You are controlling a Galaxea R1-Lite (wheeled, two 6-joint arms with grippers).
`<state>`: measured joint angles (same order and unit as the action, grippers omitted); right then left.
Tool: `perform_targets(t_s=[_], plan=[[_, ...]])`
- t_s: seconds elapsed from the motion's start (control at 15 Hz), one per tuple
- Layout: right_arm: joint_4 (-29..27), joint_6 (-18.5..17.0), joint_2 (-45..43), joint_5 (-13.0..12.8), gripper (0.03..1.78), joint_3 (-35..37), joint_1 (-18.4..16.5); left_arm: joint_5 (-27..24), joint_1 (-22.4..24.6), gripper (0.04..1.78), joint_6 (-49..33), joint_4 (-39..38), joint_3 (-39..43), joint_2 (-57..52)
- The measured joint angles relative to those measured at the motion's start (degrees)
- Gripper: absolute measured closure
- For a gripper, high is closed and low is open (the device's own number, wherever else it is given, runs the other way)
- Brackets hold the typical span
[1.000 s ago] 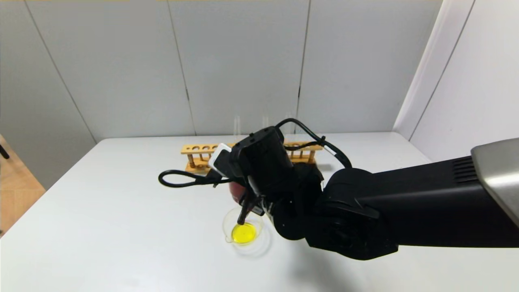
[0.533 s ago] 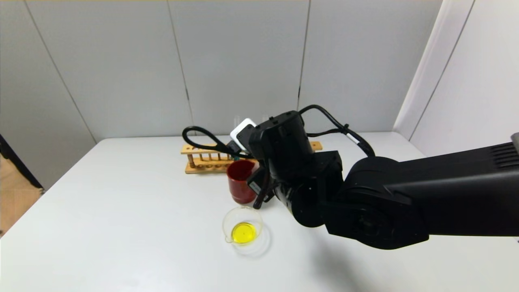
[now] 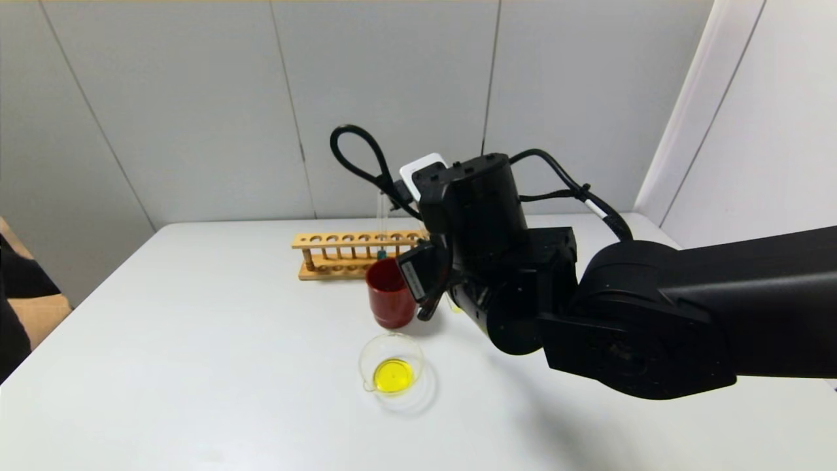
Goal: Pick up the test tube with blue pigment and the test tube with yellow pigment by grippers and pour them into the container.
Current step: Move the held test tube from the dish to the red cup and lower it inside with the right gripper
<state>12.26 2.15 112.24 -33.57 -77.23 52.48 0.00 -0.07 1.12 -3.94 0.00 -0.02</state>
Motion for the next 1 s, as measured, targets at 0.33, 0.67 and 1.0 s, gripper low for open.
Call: perform_targets(t_s=[0.33,0.67,1.0], plan=[[3.33,-3.68,-0.88,0.48,1.53,-0.69,-0.20,-0.02,0.00,0.11,0.00,-0.02,0.00,0.00],[3.61,-5.30,-1.94,0.61,1.53,-1.19,-0.74,-0.02,-0.02,0.11,0.02,-0.02,0.00,0.00],[3.67,-11.42,-4.68,0.61,1.53,0.41,-1.07,0.00,0.00,0.11,0.02,0.00,0.00,0.00]])
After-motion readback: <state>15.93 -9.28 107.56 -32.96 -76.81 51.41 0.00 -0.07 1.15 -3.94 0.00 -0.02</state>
